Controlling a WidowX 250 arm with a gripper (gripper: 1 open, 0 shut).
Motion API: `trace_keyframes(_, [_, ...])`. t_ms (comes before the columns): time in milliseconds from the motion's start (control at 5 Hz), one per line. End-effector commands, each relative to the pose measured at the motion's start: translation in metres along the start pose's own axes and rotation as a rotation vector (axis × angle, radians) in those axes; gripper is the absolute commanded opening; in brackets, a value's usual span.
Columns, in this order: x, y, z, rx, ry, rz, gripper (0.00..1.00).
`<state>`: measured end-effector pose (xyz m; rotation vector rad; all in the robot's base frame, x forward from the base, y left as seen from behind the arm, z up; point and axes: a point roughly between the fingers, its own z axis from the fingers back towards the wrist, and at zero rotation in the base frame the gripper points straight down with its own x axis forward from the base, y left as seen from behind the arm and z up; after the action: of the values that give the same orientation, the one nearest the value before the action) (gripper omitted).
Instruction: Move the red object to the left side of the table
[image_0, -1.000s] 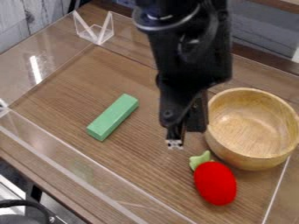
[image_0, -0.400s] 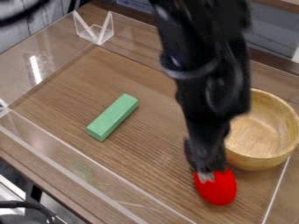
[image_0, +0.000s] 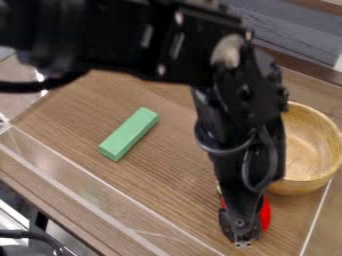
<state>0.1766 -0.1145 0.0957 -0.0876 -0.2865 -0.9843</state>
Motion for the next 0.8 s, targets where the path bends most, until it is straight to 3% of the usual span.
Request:
trace_keyframes(0, [0.006, 0.008, 0.001, -0.012, -0.031, 0.045, 1.0])
trace_keyframes(200, [0.008, 0.012, 0.0, -0.027, -0.035, 0.073, 1.0])
trace_keyframes(600, [0.0, 0.019, -0.02, -0.054, -0.033, 0.168, 1.0])
